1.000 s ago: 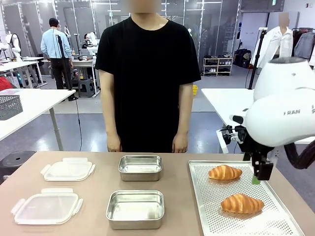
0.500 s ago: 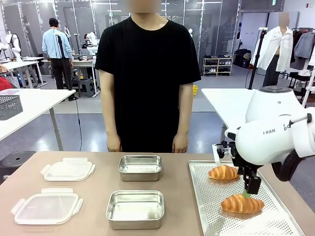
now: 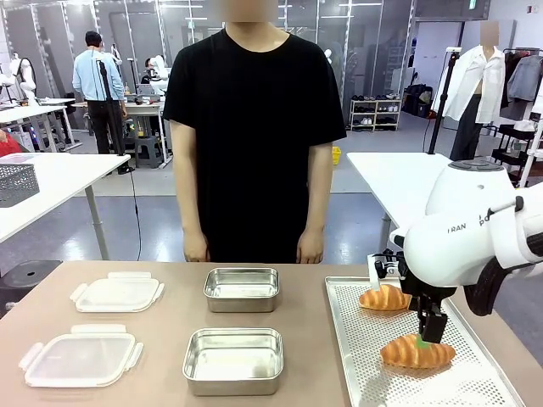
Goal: Place the bread into the airtight container.
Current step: Pick up a Butter Roll and place it into an empty Airtight Container.
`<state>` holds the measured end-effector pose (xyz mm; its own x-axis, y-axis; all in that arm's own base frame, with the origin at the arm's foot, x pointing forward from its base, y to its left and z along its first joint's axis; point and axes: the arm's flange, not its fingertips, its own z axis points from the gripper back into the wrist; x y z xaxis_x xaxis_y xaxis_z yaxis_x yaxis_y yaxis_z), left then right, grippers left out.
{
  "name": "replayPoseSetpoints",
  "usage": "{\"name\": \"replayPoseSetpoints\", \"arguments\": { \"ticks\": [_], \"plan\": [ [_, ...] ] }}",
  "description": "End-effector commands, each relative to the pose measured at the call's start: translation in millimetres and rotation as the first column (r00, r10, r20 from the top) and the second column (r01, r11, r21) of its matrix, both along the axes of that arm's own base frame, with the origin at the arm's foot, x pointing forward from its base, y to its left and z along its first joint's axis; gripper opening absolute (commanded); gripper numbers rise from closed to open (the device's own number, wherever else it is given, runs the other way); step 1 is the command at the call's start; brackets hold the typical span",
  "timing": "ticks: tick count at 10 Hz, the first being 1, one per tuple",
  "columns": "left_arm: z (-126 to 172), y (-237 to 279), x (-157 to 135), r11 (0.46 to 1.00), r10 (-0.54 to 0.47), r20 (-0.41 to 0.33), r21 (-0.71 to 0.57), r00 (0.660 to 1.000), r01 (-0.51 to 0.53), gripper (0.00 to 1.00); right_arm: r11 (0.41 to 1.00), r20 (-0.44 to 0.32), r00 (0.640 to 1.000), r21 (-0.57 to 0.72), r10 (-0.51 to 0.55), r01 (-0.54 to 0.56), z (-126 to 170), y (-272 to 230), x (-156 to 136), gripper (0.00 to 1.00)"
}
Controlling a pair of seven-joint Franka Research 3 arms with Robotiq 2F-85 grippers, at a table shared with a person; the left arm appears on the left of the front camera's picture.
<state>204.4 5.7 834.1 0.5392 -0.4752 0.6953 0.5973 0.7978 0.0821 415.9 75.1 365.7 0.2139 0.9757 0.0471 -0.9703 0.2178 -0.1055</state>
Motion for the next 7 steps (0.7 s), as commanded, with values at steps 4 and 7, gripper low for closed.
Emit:
{"name": "replayPoseSetpoints", "arguments": {
  "ticks": [4, 7],
  "plan": [
    [1.6, -0.7, -0.6, 1.0, -0.006, 0.002, 0.0, 1.0, 0.006, 1.0, 1.0, 0.007, 1.0, -0.013, 0.008, -0.008, 0.7, 0.5, 0.2, 1.0],
    [1.6, -0.7, -0.6, 1.0, -0.006, 0.002, 0.0, 1.0, 0.006, 1.0, 0.995, -0.034, 0.994, -0.006, 0.103, -0.103, -8.0, -3.8, 9.4, 1.0]
  ]
}}
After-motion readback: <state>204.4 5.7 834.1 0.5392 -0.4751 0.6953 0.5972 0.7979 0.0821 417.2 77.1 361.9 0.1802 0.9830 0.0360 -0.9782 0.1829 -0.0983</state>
